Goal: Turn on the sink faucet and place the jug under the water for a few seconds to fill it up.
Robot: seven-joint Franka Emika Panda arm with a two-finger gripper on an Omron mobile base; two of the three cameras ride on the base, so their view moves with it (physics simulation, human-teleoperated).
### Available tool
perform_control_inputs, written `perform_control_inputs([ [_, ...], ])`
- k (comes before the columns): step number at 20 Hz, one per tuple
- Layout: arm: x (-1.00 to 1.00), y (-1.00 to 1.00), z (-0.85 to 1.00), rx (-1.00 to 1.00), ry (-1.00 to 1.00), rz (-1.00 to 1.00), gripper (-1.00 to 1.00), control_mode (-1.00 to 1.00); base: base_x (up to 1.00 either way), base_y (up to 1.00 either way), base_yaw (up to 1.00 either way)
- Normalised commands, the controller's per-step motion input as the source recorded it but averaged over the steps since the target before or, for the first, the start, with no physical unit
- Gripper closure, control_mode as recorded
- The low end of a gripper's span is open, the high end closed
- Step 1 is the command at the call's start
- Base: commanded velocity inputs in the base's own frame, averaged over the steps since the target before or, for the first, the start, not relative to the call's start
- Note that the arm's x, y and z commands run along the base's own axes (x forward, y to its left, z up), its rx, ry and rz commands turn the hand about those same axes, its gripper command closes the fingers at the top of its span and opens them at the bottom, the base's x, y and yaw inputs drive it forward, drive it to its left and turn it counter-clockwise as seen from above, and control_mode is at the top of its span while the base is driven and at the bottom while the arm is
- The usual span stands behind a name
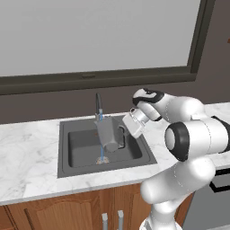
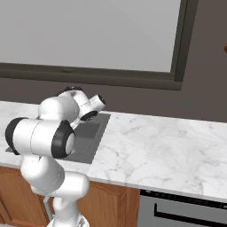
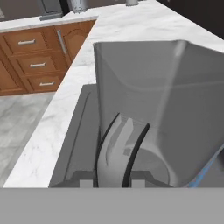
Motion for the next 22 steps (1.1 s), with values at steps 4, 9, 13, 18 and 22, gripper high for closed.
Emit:
perform_control_inputs([
  [4, 0.14, 0.00, -0.04, 0.00, 0.00, -0.03, 1.00, -1.00, 0.00, 0.00, 0.00],
  [9, 0.15, 0.00, -0.03, 0.00, 0.00, -0.03, 1.00, -1.00, 0.00, 0.00, 0.00],
  [13, 0.22, 0.05, -0.02, 0.00, 0.00, -0.03, 1.00, -1.00, 0.00, 0.00, 0.00],
  [18, 0.17, 0.07, -0.06, 0.00, 0.01, -0.03, 1.00, -1.00, 0.00, 0.00, 0.00],
  [22, 0.17, 0.05, -0.08, 0.00, 0.01, -0.03, 1.00, -1.00, 0.00, 0.00, 0.00],
])
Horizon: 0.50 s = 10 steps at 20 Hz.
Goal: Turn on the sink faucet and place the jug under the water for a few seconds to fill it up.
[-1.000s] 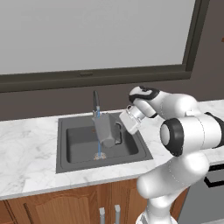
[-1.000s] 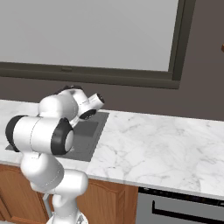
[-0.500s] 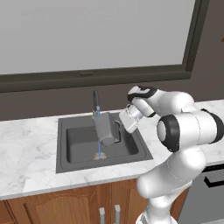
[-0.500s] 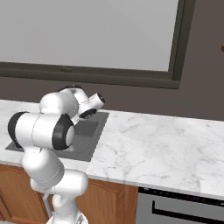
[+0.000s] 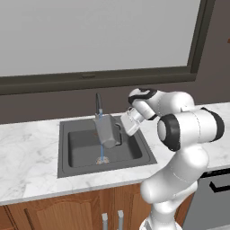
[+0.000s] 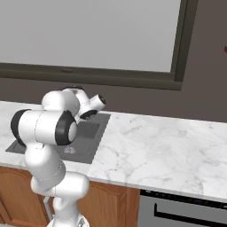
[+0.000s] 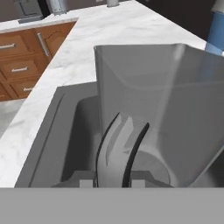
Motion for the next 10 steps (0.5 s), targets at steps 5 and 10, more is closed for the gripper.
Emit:
perform_control_inputs([
  [5, 0.23, 0.06, -0.13, 0.00, 0.02, -0.03, 1.00, -1.00, 0.00, 0.00, 0.00],
  [10, 0.24, 0.09, -0.14, 0.00, 0.03, -0.03, 1.00, -1.00, 0.00, 0.00, 0.00],
])
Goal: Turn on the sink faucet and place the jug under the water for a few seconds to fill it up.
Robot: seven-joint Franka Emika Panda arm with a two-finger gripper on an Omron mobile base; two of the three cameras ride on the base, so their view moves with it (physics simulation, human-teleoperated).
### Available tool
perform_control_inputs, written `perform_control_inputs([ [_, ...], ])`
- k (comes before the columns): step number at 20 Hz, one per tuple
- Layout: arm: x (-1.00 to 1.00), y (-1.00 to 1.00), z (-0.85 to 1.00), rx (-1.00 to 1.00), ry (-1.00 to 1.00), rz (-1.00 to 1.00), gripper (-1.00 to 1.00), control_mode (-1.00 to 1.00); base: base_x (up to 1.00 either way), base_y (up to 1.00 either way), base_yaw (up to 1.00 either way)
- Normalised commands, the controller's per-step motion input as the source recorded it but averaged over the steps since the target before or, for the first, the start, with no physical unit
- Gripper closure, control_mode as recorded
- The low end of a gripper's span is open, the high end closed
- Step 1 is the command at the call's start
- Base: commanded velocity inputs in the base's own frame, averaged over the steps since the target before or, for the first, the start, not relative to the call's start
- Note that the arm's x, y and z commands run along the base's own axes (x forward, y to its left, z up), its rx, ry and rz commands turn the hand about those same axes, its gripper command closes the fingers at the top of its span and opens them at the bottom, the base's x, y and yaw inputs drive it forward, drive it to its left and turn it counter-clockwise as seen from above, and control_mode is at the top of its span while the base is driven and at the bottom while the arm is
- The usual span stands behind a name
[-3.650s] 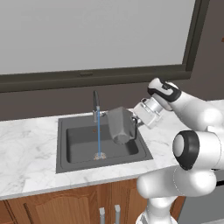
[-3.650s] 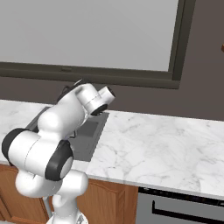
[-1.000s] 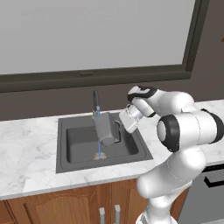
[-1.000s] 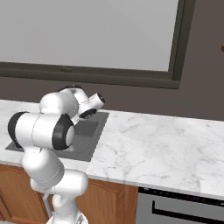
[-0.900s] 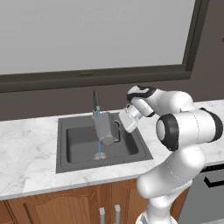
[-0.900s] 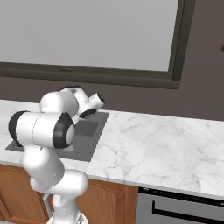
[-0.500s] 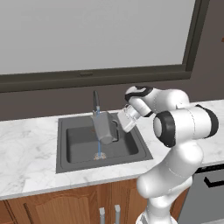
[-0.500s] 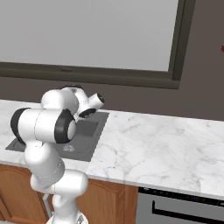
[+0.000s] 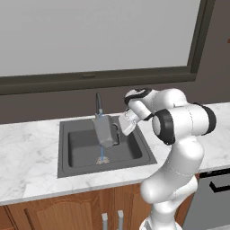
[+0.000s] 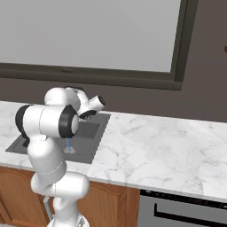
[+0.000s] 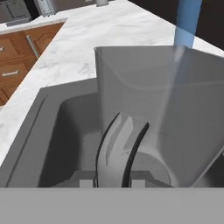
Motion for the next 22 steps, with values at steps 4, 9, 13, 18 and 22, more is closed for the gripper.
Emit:
perform_control_inputs([
  [4, 0.28, 0.10, -0.09, 0.00, 0.00, -0.03, 1.00, -1.00, 0.00, 0.00, 0.00],
  [9, 0.31, 0.11, -0.09, 0.00, 0.00, -0.03, 1.00, -1.00, 0.00, 0.00, 0.00],
  [13, 0.26, 0.08, -0.09, 0.00, 0.00, -0.03, 1.00, -1.00, 0.00, 0.00, 0.00],
  [18, -0.16, 0.03, -0.13, 0.00, 0.00, -0.01, 1.00, -1.00, 0.00, 0.00, 0.00],
  [22, -0.28, 0.02, -0.05, 0.00, 0.00, 0.00, 1.00, -1.00, 0.00, 0.00, 0.00],
])
